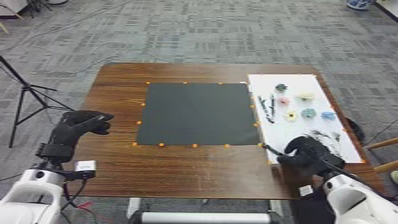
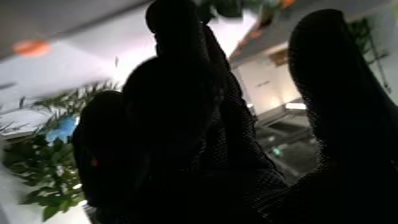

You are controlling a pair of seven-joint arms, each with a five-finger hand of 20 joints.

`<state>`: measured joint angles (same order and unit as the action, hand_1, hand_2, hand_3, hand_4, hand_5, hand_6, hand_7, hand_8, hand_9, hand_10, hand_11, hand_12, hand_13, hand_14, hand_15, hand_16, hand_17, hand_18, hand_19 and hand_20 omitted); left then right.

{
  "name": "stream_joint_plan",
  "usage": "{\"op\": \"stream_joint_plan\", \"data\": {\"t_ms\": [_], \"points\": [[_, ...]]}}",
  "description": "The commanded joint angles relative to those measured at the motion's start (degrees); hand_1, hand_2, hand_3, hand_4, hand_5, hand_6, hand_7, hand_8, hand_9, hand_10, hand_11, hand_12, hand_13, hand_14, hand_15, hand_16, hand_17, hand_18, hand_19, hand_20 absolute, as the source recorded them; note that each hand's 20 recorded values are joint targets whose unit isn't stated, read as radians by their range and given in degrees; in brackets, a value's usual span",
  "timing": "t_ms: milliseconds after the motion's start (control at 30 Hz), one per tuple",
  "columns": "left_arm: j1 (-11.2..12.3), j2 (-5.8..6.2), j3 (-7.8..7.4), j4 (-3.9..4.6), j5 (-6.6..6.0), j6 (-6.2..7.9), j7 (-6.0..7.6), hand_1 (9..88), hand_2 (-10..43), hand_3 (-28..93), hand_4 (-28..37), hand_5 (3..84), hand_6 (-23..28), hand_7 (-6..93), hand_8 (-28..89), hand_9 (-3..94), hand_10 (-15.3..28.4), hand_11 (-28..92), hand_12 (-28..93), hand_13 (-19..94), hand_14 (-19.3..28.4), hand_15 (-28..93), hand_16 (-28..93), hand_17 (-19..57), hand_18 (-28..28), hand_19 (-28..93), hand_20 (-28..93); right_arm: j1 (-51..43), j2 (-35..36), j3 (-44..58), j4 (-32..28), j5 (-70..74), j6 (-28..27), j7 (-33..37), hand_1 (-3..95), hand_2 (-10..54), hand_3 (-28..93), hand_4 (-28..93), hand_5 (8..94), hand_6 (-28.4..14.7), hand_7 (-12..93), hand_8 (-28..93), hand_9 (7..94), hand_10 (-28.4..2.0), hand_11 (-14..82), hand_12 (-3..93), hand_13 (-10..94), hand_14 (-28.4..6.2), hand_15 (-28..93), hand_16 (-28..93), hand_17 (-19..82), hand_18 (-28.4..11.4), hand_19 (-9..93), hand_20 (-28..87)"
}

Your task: Arrange flowers

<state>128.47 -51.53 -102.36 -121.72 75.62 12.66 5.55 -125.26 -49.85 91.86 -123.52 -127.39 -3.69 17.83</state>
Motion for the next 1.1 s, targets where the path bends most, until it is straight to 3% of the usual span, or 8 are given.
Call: {"op": "stream_joint_plan", "data": {"t_ms": [33,333,600,700,733,800,967,1100], "points": [[0.2,-0.34,0.00,-0.46,0.47,-0.31,-0.48,32.2,-0.4,65,-14.4,60.8,3.2,21.4,-7,60.9,16.0,32,19,50,19.5,58,4,9.9,19.2,55,56,3.9,3.5,-5.4,4.7,-7.8,0.5,1.4,35.5,-9.5,60,-9,60.5,-6.8,20,-2,78.2,-15.3,24.4,25.3,94,-3.7,50,35,69,-6.7,93,44],[0.8,-1.02,-0.45,-0.65,0.07,-0.20,-0.59,32.6,-0.3,64,-14.3,60.9,3.1,21.6,-7,61.1,16.0,33,19,50,19.5,57,4,10.0,19.2,55,56,6.4,4.6,-12.8,8.3,-13.1,-1.5,1.6,59.5,-9.5,48,-9,51.7,-3.9,48,-7,75.7,-12.2,34.7,51.9,94,-2.0,55,36,70,-7.0,93,51],[1.0,-0.79,-0.78,-0.81,-0.18,-0.36,-0.25,32.5,-0.4,64,-14.1,60.8,3.1,21.6,-7,61.0,15.9,33,19,50,19.5,58,4,10.1,19.2,55,56,8.1,6.2,-14.1,7.9,-8.4,-6.1,-1.1,57.1,-9.5,55,-13,50.8,-3.4,50,-6,74.7,-12.3,42.9,51.8,93,-1.7,56,37,70,-7.5,93,56],[0.9,-0.75,-0.64,-0.80,-0.13,-0.35,-0.07,32.7,-0.4,64,-14.2,60.8,3.1,21.6,-7,61.0,15.9,33,19,50,19.4,58,4,10.1,19.2,55,56,9.4,6.2,-13.9,8.0,-5.2,-5.6,-0.3,59.8,-9.5,52,-13,53.8,-2.8,44,21,78.5,-11.6,39.9,51.5,93,-1.7,57,37,70,-7.5,93,56],[1.0,-0.71,-0.71,-0.81,-0.20,-0.42,0.00,32.7,-0.4,64,-14.2,60.8,3.1,21.7,-7,61.0,15.9,33,19,50,19.4,58,4,10.1,19.2,55,56,9.7,5.8,-13.4,7.8,-3.1,-6.4,0.0,75.4,-9.5,12,15,56.2,-2.4,44,24,82.2,-10.9,34.5,53.1,93,-1.2,58,36,70,-7.5,93,54],[0.9,-0.67,-0.67,-0.81,-0.21,-0.31,0.08,32.8,-0.4,64,-14.2,60.8,3.1,21.7,-7,60.9,15.9,33,19,50,19.4,57,4,10.1,19.3,55,56,10.3,5.5,-12.7,7.5,0.6,-7.8,0.8,89.9,-9.5,-22,38,62.2,-2.4,38,27,86.3,-10.3,30.8,50.5,94,-1.7,58,34,71,-7.0,93,53],[0.5,-0.51,-0.50,-0.61,-0.22,-0.58,0.06,33.0,-0.5,64,-14.1,60.9,3.1,21.8,-7,61.0,16.0,33,19,50,19.5,58,4,10.2,19.2,55,56,12.1,4.3,-10.9,8.1,11.2,-11.0,2.9,93.8,-9.5,-28,46,74.8,-3.2,23,28,93.0,-9.4,22.3,43.2,94,-2.0,58,27,73,-5.4,93,44],[0.4,-0.26,-0.36,-0.49,-0.59,-0.41,0.29,33.0,-0.5,64,-14.1,60.9,3.2,21.7,-7,61.0,15.9,33,19,50,19.6,58,4,10.2,19.2,55,56,12.8,4.6,-9.7,8.0,16.5,-5.8,3.2,93.7,-9.5,-27,48,77.0,-3.8,21,29,93.7,-10.0,22.0,39.6,94,-2.0,58,26,73,-4.9,93,41]]}}
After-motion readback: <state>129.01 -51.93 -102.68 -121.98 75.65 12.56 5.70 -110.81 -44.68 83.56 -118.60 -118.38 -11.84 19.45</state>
